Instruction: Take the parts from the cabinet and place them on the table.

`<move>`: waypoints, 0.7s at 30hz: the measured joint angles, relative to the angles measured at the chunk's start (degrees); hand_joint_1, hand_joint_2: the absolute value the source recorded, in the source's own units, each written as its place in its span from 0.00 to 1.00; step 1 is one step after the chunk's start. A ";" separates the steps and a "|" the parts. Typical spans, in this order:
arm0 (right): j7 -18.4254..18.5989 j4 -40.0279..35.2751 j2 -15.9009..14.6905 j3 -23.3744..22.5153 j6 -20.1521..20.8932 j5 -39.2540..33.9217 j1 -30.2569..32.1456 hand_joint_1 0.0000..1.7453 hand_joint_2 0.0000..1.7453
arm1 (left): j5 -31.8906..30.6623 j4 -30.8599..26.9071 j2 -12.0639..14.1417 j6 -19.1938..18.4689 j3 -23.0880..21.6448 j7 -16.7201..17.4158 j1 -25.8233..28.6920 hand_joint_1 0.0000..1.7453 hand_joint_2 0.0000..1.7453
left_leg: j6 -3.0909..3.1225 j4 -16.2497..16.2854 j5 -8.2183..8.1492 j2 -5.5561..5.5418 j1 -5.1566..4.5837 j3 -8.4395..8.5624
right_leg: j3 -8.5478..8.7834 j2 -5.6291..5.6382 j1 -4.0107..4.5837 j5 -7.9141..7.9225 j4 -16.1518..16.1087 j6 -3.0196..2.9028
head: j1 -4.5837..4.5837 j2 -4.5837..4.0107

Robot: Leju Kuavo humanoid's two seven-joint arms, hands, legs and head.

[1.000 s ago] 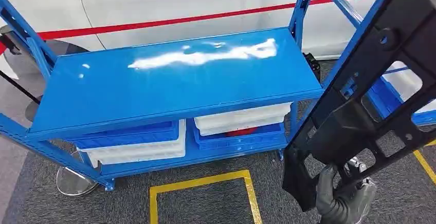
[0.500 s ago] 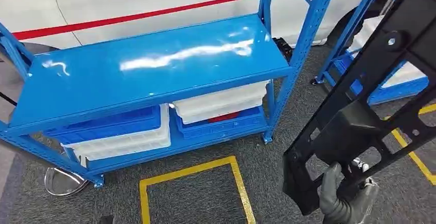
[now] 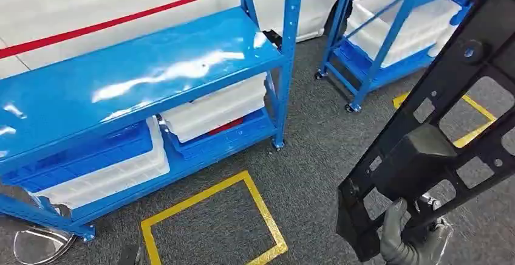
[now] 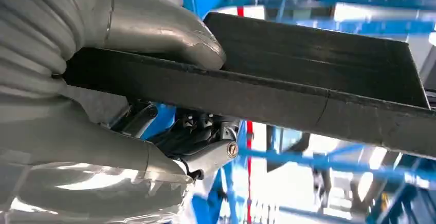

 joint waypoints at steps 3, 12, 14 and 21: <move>0.26 -0.42 0.24 -0.24 0.07 0.57 0.50 1.00 1.00 | -0.17 0.00 -0.31 -0.15 -0.22 -0.02 -0.42 0.00 0.00 | -1.26 1.55 0.14 1.46 0.29 -0.42 | -1.06 1.54 1.05 -0.99 -0.55 -3.90 | -0.09 0.00; 1.90 -1.27 1.77 -0.55 0.07 3.43 1.82 1.00 1.00 | -1.95 -0.02 -0.79 -0.55 -1.01 1.57 -0.21 0.00 0.00 | -0.87 14.89 -10.42 -6.11 0.45 -1.73 | -7.11 7.91 2.86 4.09 -0.66 -7.02 | -0.11 0.00; 1.86 -1.53 1.99 -0.57 0.07 3.26 1.88 1.00 1.00 | -2.19 -0.02 -0.75 -0.90 -1.33 1.55 -0.69 0.00 0.00 | 0.71 5.25 -6.31 -7.78 -0.55 4.67 | -7.73 9.42 3.12 5.04 -0.69 -7.00 | -0.11 0.00; 1.68 -2.01 2.45 -0.98 0.07 2.82 2.26 1.00 1.00 | -2.45 -0.24 -0.31 -1.27 -1.64 1.44 -2.10 0.00 0.00 | 1.99 -4.50 -2.90 -8.42 -0.97 7.93 | -8.78 8.87 2.56 7.59 -2.16 -5.28 | -0.11 0.00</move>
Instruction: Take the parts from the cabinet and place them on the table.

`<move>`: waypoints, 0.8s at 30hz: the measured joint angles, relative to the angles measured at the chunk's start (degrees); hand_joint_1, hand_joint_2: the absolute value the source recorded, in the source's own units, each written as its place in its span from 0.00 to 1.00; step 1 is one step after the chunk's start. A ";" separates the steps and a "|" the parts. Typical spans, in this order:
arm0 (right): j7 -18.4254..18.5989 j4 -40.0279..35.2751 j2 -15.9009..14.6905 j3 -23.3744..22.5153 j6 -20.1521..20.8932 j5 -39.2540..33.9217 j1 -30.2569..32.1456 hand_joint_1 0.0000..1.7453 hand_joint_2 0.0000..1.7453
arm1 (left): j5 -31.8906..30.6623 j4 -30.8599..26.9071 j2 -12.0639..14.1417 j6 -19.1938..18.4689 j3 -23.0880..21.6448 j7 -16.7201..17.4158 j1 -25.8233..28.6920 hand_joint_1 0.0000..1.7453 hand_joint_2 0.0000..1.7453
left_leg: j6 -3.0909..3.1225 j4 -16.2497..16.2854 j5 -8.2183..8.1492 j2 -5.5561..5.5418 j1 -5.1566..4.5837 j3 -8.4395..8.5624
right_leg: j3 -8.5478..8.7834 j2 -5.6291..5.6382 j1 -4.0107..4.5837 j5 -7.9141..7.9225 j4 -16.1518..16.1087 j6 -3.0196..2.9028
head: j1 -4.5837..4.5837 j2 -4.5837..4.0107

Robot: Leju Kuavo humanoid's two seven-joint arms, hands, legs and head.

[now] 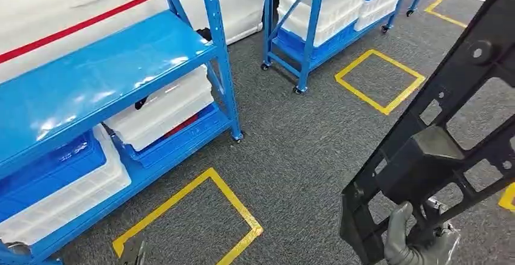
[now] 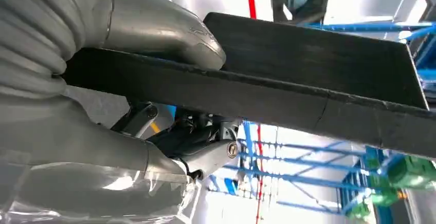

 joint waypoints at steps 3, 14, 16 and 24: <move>0.00 0.00 0.00 -0.11 0.00 -0.15 -0.25 1.00 1.00 | 0.00 -0.02 -0.26 -0.02 -0.02 0.00 0.39 0.00 0.00 | 0.20 -0.13 1.12 2.84 0.02 -1.62 | -3.94 -3.07 -0.13 -8.57 11.07 0.83 | 0.02 0.00; 0.57 -0.33 0.07 -0.83 0.00 1.03 0.96 1.00 1.00 | -0.13 -0.11 -0.04 0.13 -0.02 -0.20 0.21 0.00 0.00 | -3.66 4.76 0.33 10.10 0.94 -5.01 | 4.96 -6.21 -1.04 -6.34 1.31 -0.42 | -0.48 0.00; 0.42 -0.66 0.13 -0.83 0.00 0.92 1.30 1.00 1.00 | -0.09 -0.11 -0.11 0.26 -0.02 0.13 0.55 0.00 0.00 | -4.27 8.08 -3.24 4.81 1.56 -6.31 | 4.52 -5.17 -1.12 -5.79 1.15 -1.17 | -0.53 0.00; 0.92 -0.61 0.33 -0.88 0.00 1.82 1.17 1.00 1.00 | -0.20 -0.11 -0.20 0.57 -0.02 3.19 1.01 0.00 0.00 | -2.82 7.31 -1.53 -0.64 1.55 -4.07 | 2.82 1.14 -0.41 -3.95 1.17 -1.18 | -0.53 0.00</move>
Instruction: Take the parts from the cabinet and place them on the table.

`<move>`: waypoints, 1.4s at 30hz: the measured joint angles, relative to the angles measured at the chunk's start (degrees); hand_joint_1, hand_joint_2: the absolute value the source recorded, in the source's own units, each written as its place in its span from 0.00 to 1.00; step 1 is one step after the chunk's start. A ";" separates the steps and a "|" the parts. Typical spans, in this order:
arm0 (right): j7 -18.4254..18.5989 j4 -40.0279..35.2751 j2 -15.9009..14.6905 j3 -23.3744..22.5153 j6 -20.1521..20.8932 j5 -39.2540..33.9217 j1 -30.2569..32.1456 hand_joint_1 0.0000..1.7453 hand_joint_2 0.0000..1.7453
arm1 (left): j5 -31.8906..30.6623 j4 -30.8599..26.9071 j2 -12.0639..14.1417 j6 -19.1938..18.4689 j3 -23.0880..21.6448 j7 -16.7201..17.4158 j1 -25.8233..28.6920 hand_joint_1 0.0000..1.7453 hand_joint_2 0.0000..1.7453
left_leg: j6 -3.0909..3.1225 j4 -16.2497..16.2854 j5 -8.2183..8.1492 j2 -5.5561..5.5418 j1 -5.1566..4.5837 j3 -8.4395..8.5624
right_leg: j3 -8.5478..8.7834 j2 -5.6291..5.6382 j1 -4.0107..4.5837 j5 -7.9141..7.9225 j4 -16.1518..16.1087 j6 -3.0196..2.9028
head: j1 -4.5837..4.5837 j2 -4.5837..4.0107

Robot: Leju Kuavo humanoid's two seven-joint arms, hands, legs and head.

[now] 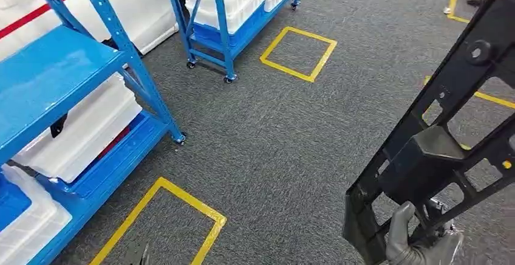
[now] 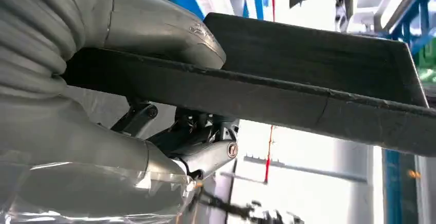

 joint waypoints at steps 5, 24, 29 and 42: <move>-0.13 0.00 0.37 0.00 0.00 0.52 0.16 1.00 1.00 | -0.37 0.00 0.20 -0.52 0.02 -0.04 -0.04 0.00 0.00 | 1.09 -3.55 0.51 -1.03 -0.65 0.92 | -0.83 3.65 -0.50 1.83 -1.12 2.56 | 0.09 0.00; -0.98 1.09 2.19 -0.13 0.00 2.34 -0.41 1.00 1.00 | -1.79 -0.02 0.37 -1.42 0.02 1.11 -0.65 0.00 0.00 | -0.56 6.00 -5.37 3.59 -0.42 -3.79 | 2.35 -4.74 0.64 -0.93 -2.08 -0.87 | 0.22 0.00; -0.98 1.11 2.75 -0.35 0.00 2.53 -0.27 1.00 1.00 | -2.36 -0.02 0.33 -1.44 0.02 1.86 -0.60 0.00 0.00 | -0.75 7.64 -3.12 2.85 0.16 -4.05 | 1.72 -0.62 0.63 -0.25 -1.83 -0.39 | 0.24 0.00; 0.81 1.07 3.67 -1.73 0.00 4.25 1.16 1.00 1.00 | -2.95 -0.02 0.37 -1.33 0.04 1.51 -0.19 0.00 0.00 | 2.38 -3.85 1.72 5.46 -0.65 -0.43 | -7.04 -4.60 0.71 -8.46 16.03 2.28 | 0.66 0.00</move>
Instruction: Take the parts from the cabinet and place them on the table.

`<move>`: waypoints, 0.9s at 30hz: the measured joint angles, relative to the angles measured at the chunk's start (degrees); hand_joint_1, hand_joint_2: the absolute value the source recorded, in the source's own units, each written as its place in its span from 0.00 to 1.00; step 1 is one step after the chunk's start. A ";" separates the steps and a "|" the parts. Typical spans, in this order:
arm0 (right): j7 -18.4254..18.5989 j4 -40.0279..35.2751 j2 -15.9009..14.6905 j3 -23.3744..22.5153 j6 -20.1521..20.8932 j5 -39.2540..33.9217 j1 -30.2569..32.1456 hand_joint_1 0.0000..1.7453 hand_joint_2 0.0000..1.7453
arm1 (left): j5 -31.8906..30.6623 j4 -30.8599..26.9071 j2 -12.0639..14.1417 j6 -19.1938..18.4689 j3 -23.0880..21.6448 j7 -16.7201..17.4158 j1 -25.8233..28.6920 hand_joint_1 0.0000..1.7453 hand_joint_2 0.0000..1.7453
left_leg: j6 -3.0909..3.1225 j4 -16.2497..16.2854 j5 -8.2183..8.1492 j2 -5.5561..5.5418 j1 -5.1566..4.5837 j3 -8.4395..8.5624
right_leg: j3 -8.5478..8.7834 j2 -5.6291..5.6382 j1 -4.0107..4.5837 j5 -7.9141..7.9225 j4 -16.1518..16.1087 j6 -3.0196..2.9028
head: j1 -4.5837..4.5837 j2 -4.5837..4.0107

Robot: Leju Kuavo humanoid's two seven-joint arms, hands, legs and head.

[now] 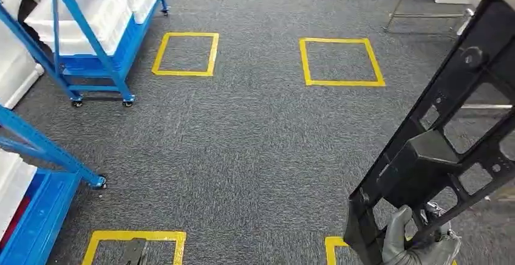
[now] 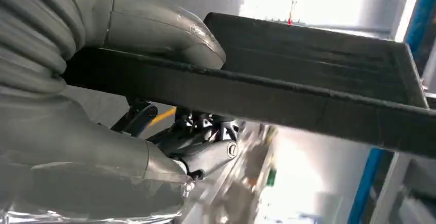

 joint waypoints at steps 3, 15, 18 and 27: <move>-0.66 0.04 0.00 0.02 0.00 -1.73 -0.49 1.00 1.00 | -0.24 0.00 0.00 -0.17 0.00 0.79 -0.36 0.00 0.00 | -0.15 0.10 -0.09 2.26 -0.10 0.08 | 7.33 -1.42 0.12 5.36 -11.12 -0.42 | 0.00 0.00; -1.42 0.30 0.00 0.35 0.02 -2.39 -2.32 1.00 1.00 | -0.74 0.00 0.59 -0.39 0.02 1.01 -0.26 0.00 0.00 | -3.06 18.72 -9.28 -2.33 0.33 -7.74 | 10.27 1.28 0.57 7.13 -18.51 -3.26 | -0.11 0.00; -1.25 0.50 0.00 0.37 0.02 -2.78 -2.33 1.00 1.00 | -0.83 0.00 0.79 -0.48 0.04 0.77 -0.29 0.00 0.00 | -2.98 9.28 -2.32 -3.05 0.62 -3.82 | 10.39 3.85 0.48 7.12 -18.15 -3.10 | -0.11 0.00; -0.23 0.31 -0.26 0.39 0.00 -2.61 -1.98 1.00 1.00 | -0.83 0.00 0.98 0.02 0.11 0.33 -0.30 0.00 0.00 | -0.30 -0.09 0.94 -3.29 0.73 -0.67 | 6.38 1.42 0.43 3.60 -12.43 -0.34 | 0.34 0.00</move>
